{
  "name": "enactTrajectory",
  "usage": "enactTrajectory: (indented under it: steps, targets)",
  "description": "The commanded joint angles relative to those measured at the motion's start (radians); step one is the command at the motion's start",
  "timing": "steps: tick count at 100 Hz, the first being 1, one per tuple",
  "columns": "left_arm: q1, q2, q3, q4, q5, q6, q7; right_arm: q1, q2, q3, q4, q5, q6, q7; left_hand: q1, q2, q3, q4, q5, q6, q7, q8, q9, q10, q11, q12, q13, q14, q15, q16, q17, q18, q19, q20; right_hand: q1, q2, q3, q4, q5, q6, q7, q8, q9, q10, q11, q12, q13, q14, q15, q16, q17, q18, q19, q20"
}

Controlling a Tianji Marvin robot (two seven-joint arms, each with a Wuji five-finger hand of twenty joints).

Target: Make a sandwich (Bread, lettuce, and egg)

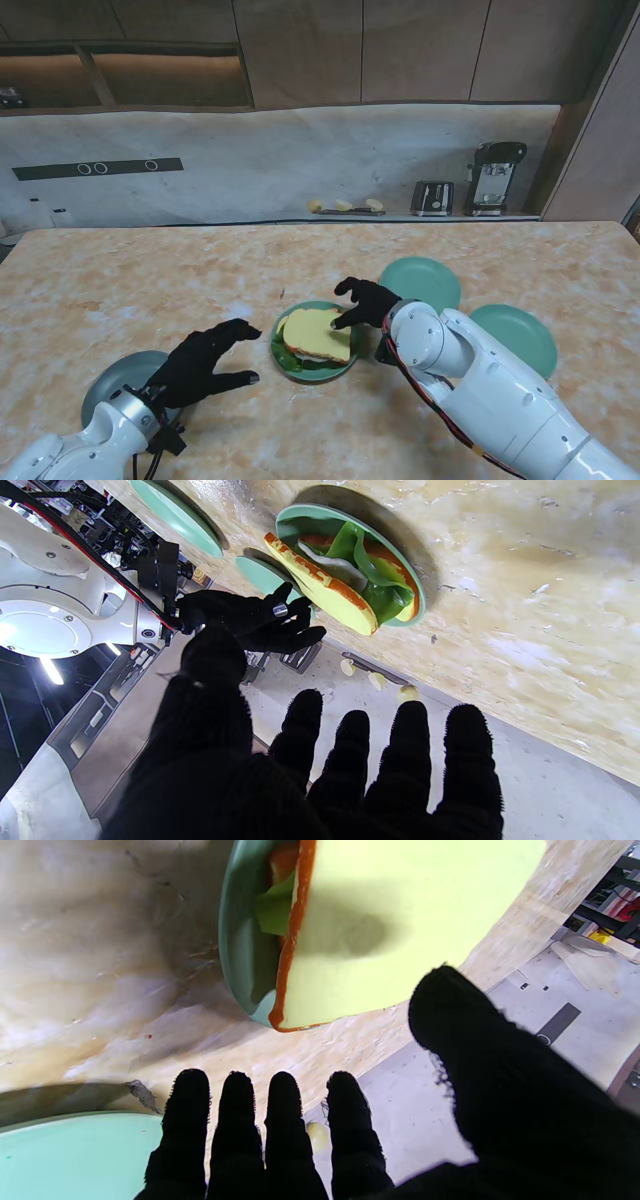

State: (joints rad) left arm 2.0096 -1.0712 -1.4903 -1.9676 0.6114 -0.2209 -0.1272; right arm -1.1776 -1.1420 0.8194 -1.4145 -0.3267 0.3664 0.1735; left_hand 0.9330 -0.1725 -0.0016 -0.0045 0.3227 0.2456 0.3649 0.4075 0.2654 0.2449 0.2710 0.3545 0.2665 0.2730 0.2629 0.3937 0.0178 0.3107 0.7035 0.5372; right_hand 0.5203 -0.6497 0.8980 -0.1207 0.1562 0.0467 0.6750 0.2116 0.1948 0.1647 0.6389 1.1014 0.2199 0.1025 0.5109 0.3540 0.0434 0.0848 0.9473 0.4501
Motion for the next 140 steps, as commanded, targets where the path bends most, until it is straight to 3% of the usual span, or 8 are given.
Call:
enactTrajectory:
  steps: [1,27,46,77,96,110,140]
  targets:
    - [0.002,-0.002,0.002,0.002,0.003,0.007,-0.016,-0.005,-0.002,0.004,0.004,-0.008,-0.022,0.009,0.006,0.041,-0.011,-0.010,0.009,-0.014,0.002,-0.002,-0.027,-0.014,0.003,0.006,-0.020,-0.023,-0.001,-0.006,-0.007,-0.007,0.014,0.024,-0.030,0.018,-0.024,0.021,-0.048,-0.034,0.009,-0.015,-0.025,-0.029,-0.048,-0.819,-0.032,-0.028,-0.018,-0.023,-0.021,-0.026,-0.022,-0.017]
    - [-0.014,-0.005,0.009,0.009,0.001,0.020,-0.002,-0.097,0.000,0.110,-0.066,-0.074,-0.119,-0.081,0.005,0.043,-0.012,-0.010,0.004,-0.014,0.002,-0.002,-0.009,-0.012,0.008,0.008,-0.023,-0.024,-0.003,-0.007,-0.017,-0.012,0.008,0.022,-0.056,0.021,-0.048,0.026,-0.029,-0.010,0.053,-0.015,-0.025,-0.028,0.034,-0.779,0.011,-0.029,-0.006,-0.023,0.001,0.001,-0.045,-0.030]
    - [-0.028,-0.010,0.020,0.014,0.005,0.023,0.029,-0.207,0.017,0.227,-0.163,-0.111,-0.196,-0.094,0.005,0.045,-0.012,-0.011,0.001,-0.015,0.003,-0.002,0.002,-0.016,0.010,0.011,-0.018,-0.028,-0.001,-0.006,-0.019,-0.015,-0.003,0.016,-0.072,0.018,-0.065,0.030,0.004,0.028,0.058,-0.013,-0.017,-0.027,0.080,-0.763,0.047,-0.025,-0.002,-0.022,0.041,0.045,-0.041,-0.038]
    - [-0.053,-0.017,0.042,0.031,-0.012,0.044,0.060,-0.408,0.035,0.402,-0.306,-0.148,-0.324,-0.103,0.012,0.040,-0.012,-0.012,0.000,-0.009,0.000,-0.010,0.030,0.003,-0.006,-0.012,-0.009,-0.011,-0.012,-0.024,-0.006,-0.033,-0.057,-0.055,-0.085,0.017,-0.105,0.046,0.062,0.061,0.050,-0.013,0.027,-0.023,0.078,-0.766,0.088,-0.021,-0.007,-0.023,0.066,0.063,-0.044,-0.056]
    - [-0.069,-0.020,0.056,0.050,-0.030,0.039,0.073,-0.519,0.032,0.478,-0.348,-0.154,-0.400,-0.147,0.011,0.036,-0.013,-0.013,0.015,-0.027,-0.015,-0.028,0.029,-0.014,-0.006,-0.026,-0.010,-0.021,-0.016,-0.037,-0.010,-0.030,-0.057,-0.080,-0.099,0.032,-0.198,0.066,0.077,0.066,0.041,-0.009,0.050,-0.022,0.073,-0.764,0.108,-0.020,-0.014,-0.024,0.064,0.068,-0.044,-0.079]
    - [-0.082,-0.022,0.067,0.070,-0.064,0.044,0.074,-0.594,0.034,0.526,-0.371,-0.170,-0.461,-0.160,0.013,0.031,-0.013,-0.015,0.019,-0.024,-0.005,-0.025,0.024,-0.019,0.000,-0.023,-0.011,-0.027,-0.015,-0.038,-0.009,-0.029,-0.047,-0.082,-0.117,0.028,-0.203,0.099,0.099,0.081,0.038,-0.006,0.074,-0.014,0.068,-0.764,0.130,-0.010,-0.012,-0.022,0.078,0.031,-0.053,-0.103]
    - [-0.081,-0.023,0.081,0.088,-0.074,0.067,0.076,-0.736,0.022,0.585,-0.394,-0.214,-0.497,-0.249,0.013,0.033,-0.013,-0.015,0.018,-0.026,-0.001,-0.026,0.028,-0.017,0.007,-0.018,-0.012,-0.023,-0.006,-0.036,-0.010,-0.028,-0.035,-0.088,-0.150,0.008,-0.205,0.116,0.117,0.093,0.030,-0.005,0.091,-0.011,0.066,-0.762,0.143,-0.009,-0.015,-0.023,0.068,0.058,-0.024,-0.137]
